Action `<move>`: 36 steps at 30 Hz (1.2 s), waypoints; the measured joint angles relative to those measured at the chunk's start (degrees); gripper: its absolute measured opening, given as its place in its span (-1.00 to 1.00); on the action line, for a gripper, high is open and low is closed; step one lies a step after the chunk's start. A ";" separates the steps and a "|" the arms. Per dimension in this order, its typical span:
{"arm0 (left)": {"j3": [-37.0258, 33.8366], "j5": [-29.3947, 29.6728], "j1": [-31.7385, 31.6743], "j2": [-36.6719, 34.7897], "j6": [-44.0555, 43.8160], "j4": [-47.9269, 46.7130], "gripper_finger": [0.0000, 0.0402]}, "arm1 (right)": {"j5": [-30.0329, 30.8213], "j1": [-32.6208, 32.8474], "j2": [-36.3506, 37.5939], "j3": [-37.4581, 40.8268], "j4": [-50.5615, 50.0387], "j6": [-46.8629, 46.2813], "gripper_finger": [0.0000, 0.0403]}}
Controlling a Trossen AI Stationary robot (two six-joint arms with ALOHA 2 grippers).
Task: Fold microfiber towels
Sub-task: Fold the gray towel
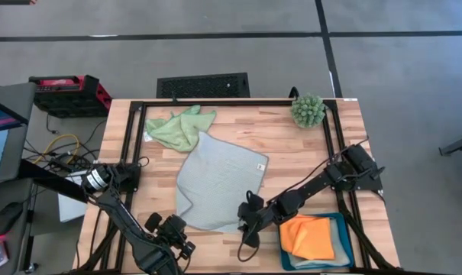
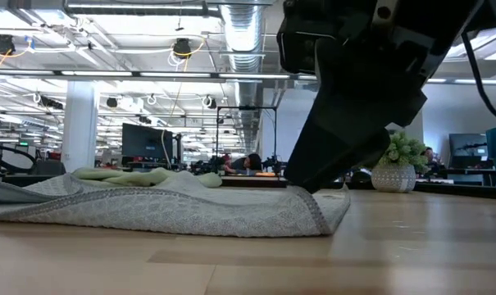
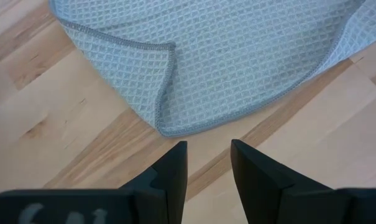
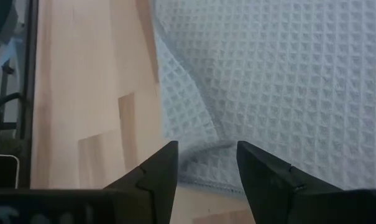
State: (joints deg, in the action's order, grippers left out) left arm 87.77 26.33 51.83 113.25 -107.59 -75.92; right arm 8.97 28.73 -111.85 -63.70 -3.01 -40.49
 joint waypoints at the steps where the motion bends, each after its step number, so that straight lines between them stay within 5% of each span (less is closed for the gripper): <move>1: 0.00 -0.01 0.00 0.00 -0.01 0.00 -0.42 | 0.13 0.00 0.00 0.06 0.08 0.10 -0.08; 36: 0.00 0.01 0.00 0.01 1.51 0.44 -0.42 | -3.59 0.50 -0.04 2.38 7.21 0.24 -0.08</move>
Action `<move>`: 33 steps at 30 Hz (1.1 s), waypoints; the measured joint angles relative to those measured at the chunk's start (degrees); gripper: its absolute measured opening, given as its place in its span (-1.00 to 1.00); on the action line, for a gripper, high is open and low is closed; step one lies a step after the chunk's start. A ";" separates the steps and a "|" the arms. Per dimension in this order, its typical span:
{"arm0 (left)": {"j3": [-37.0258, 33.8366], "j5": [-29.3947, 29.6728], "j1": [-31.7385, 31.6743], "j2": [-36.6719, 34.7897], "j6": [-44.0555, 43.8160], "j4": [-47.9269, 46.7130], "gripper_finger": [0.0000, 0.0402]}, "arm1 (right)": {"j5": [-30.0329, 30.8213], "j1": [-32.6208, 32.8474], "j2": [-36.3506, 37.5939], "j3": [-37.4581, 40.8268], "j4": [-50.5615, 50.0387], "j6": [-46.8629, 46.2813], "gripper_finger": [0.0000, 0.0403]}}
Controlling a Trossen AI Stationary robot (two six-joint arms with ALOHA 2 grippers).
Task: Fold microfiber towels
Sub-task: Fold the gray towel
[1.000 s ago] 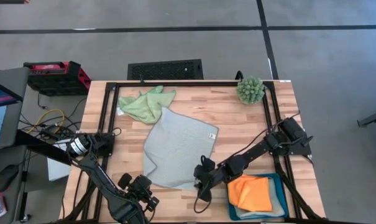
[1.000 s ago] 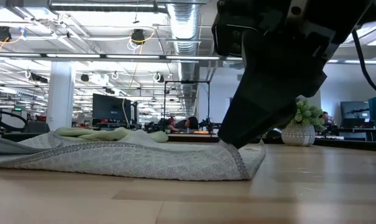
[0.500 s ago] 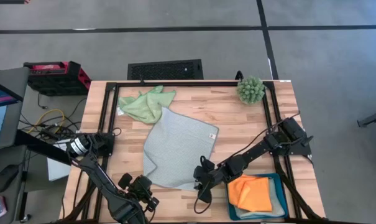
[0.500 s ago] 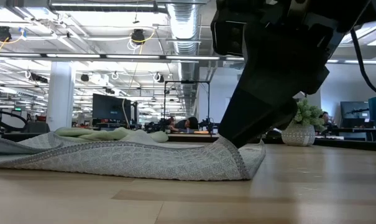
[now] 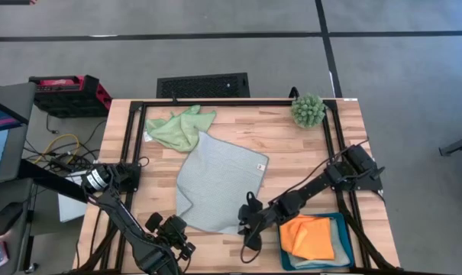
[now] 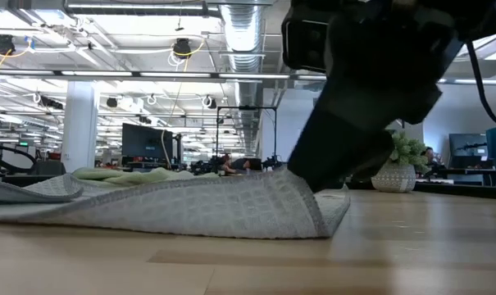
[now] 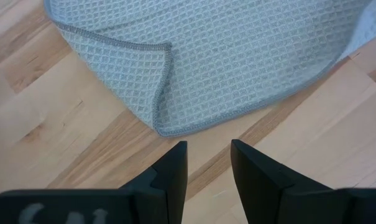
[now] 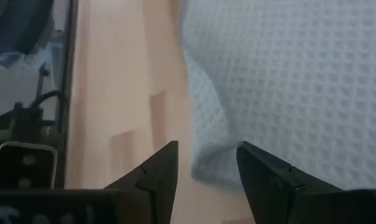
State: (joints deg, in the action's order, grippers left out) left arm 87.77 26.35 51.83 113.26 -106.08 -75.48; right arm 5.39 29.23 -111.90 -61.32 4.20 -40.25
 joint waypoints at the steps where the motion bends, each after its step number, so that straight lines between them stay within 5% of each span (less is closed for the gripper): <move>1: 0.00 0.00 0.00 0.01 -0.02 0.00 -0.42 | 0.00 0.02 0.00 0.00 -0.29 0.00 -0.08; 26: 0.00 -0.01 0.00 0.01 0.41 1.35 -0.42 | 0.64 -0.55 0.00 -0.02 2.08 1.81 -0.08; 33: 0.00 -0.02 0.00 0.01 0.44 1.52 -0.42 | 0.45 0.02 0.00 -0.02 2.06 3.15 -0.34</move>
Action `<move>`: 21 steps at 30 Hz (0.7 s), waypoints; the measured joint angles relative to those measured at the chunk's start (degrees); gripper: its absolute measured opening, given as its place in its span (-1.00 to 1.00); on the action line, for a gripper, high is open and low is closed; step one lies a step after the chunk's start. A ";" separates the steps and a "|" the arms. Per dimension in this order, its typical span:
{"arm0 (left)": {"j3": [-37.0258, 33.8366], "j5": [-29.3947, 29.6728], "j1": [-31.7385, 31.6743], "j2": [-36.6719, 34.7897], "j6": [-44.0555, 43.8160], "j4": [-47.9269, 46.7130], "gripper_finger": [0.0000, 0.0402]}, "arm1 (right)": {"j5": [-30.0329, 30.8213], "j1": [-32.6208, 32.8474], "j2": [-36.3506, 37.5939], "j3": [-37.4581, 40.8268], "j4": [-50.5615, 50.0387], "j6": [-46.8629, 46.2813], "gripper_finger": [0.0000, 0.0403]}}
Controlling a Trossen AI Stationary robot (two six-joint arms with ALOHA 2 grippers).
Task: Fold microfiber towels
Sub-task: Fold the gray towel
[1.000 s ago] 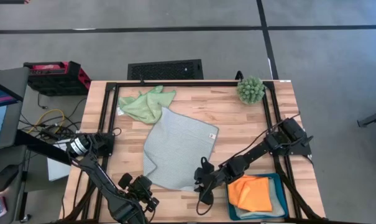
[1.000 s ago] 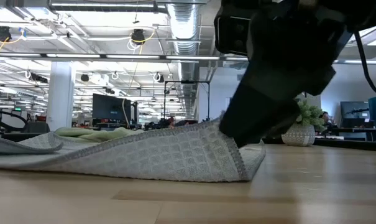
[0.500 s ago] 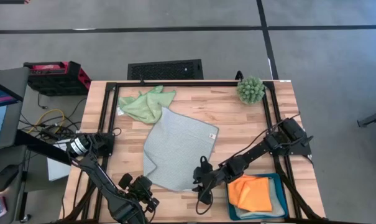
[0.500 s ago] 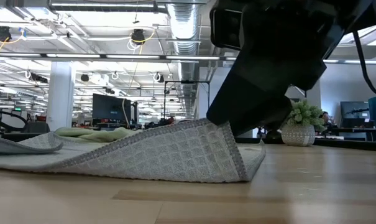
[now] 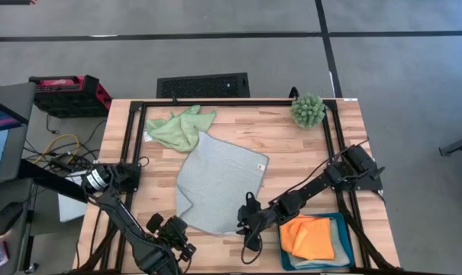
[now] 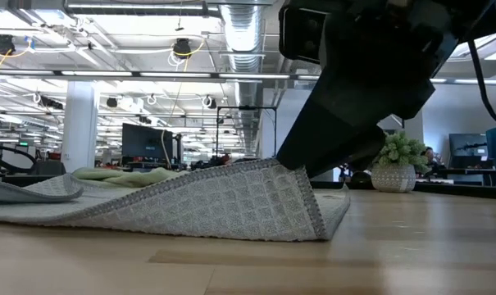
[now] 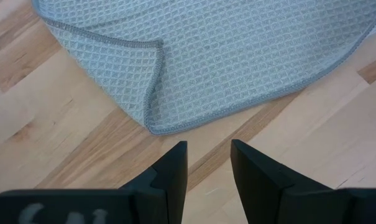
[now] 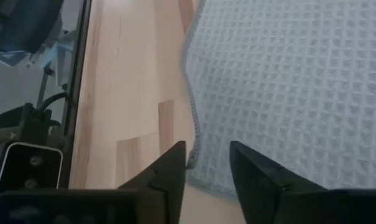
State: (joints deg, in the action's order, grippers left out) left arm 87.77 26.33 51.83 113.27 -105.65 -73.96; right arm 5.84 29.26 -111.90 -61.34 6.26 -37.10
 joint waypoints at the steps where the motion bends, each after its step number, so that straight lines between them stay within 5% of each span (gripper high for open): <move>1: 0.00 0.01 0.00 0.00 0.00 -0.01 -0.42 | -0.03 0.02 0.00 0.02 0.00 0.15 -0.39; 11: 0.00 -0.01 0.00 0.00 0.09 -0.01 -0.42 | -1.46 0.00 0.00 0.00 -0.20 3.21 -0.95; 21: -1.95 0.37 -4.42 0.00 11.50 0.93 -0.42 | -1.41 0.00 0.00 0.00 -0.20 4.04 -0.97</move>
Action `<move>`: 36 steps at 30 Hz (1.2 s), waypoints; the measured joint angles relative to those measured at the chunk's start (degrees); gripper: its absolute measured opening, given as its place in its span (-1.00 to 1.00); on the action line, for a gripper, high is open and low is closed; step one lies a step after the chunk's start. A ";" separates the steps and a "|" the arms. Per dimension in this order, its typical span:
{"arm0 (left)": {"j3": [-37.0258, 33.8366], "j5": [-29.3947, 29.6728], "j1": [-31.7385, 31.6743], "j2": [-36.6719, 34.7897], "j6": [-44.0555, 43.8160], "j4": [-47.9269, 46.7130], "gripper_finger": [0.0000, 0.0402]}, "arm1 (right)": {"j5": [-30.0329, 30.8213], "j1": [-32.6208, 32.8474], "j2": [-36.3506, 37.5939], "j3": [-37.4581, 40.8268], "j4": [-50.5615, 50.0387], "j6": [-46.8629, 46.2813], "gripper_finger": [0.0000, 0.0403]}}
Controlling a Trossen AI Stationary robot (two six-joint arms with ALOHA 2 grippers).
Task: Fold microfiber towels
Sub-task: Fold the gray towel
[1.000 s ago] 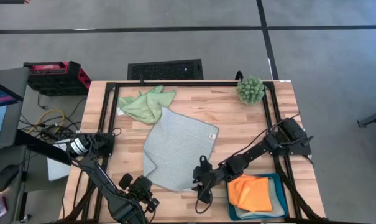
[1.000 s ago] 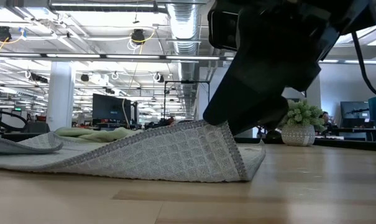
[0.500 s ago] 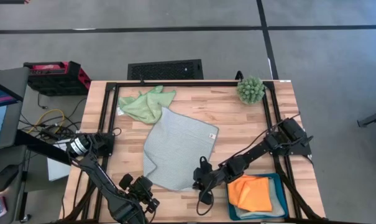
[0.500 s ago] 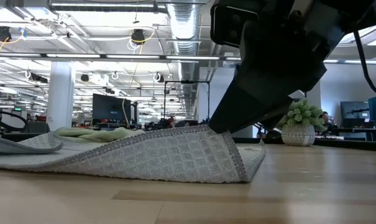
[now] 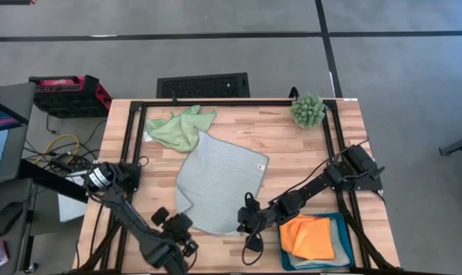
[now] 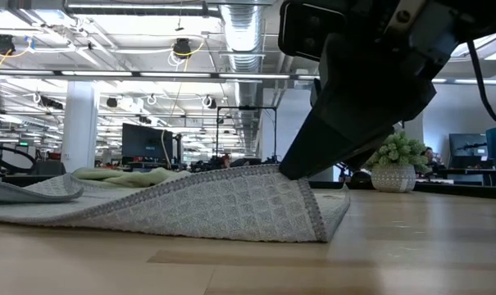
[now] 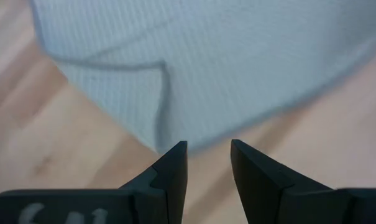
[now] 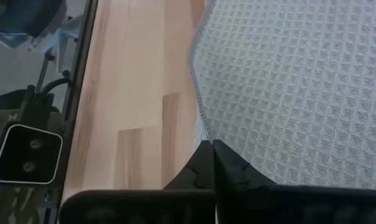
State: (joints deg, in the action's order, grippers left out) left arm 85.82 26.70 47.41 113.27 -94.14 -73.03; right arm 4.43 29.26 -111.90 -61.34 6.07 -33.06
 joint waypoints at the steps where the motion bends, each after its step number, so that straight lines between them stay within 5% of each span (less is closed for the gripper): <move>1: -0.62 -0.06 -1.02 0.00 1.42 0.82 -0.42 | 0.00 0.00 0.00 0.00 0.02 0.02 -0.96; 14: -0.98 -1.31 -9.27 2.78 6.50 1.84 -0.42 | -0.05 0.02 0.02 0.00 -0.02 0.57 -0.99; 36: -0.98 -0.67 -13.72 6.88 8.65 1.64 -0.42 | -1.23 0.02 0.02 -0.02 -0.05 0.57 -0.97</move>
State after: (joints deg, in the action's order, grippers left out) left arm 84.84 26.02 33.69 120.16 -85.49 -71.40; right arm 3.20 29.28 -111.87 -61.36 6.02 -32.49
